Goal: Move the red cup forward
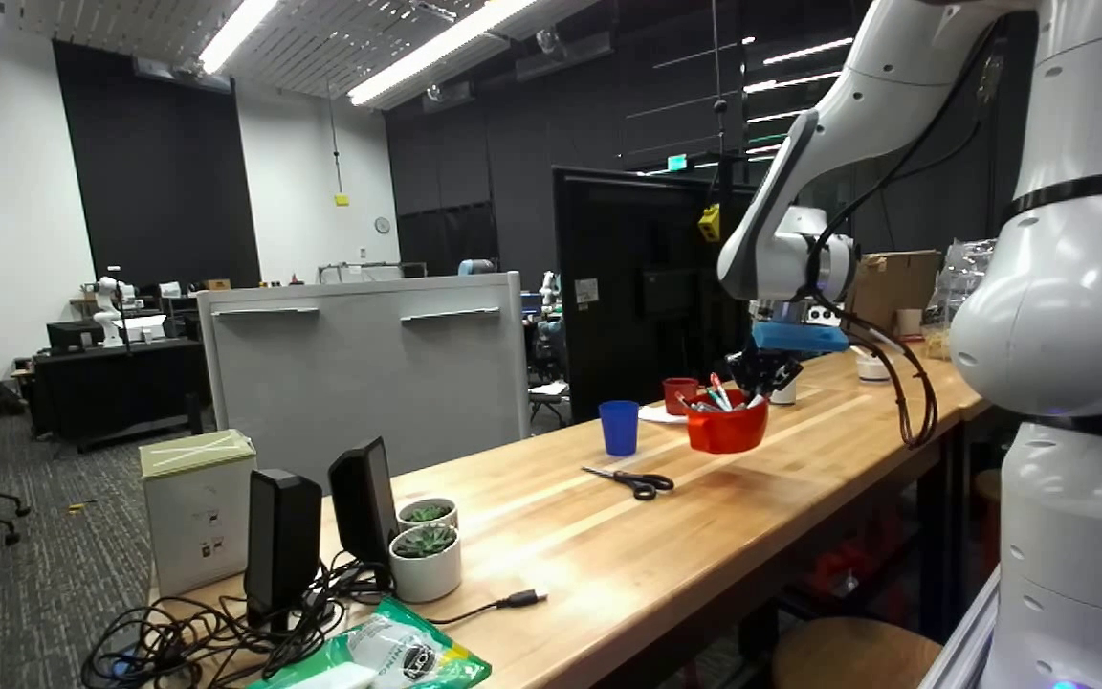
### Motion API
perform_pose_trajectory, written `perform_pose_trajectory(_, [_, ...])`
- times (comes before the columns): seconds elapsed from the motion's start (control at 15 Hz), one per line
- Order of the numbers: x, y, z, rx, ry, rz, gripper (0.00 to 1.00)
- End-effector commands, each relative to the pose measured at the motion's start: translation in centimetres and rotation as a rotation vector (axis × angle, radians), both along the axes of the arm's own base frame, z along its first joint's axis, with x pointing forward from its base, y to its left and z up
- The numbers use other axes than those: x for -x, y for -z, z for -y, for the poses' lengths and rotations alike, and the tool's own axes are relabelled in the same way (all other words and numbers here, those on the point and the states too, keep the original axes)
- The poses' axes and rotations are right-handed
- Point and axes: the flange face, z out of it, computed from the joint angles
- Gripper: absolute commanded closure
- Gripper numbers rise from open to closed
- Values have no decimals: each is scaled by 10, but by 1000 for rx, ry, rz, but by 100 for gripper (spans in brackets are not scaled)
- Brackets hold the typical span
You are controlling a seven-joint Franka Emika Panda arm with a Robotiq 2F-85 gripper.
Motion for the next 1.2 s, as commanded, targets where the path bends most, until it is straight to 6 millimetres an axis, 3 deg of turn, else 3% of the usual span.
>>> perform_pose_trajectory(0.0, [12,2,10,-1,7,15,96])
perform_pose_trajectory(0.47, [18,7,13,-17,12,13,96])
perform_pose_trajectory(0.53, [18,7,13,-16,11,13,80])
perform_pose_trajectory(0.6, [19,7,12,-17,8,14,57])
perform_pose_trajectory(0.73, [19,5,11,-18,0,14,54])
perform_pose_trajectory(1.13, [20,2,8,-17,-9,17,17])
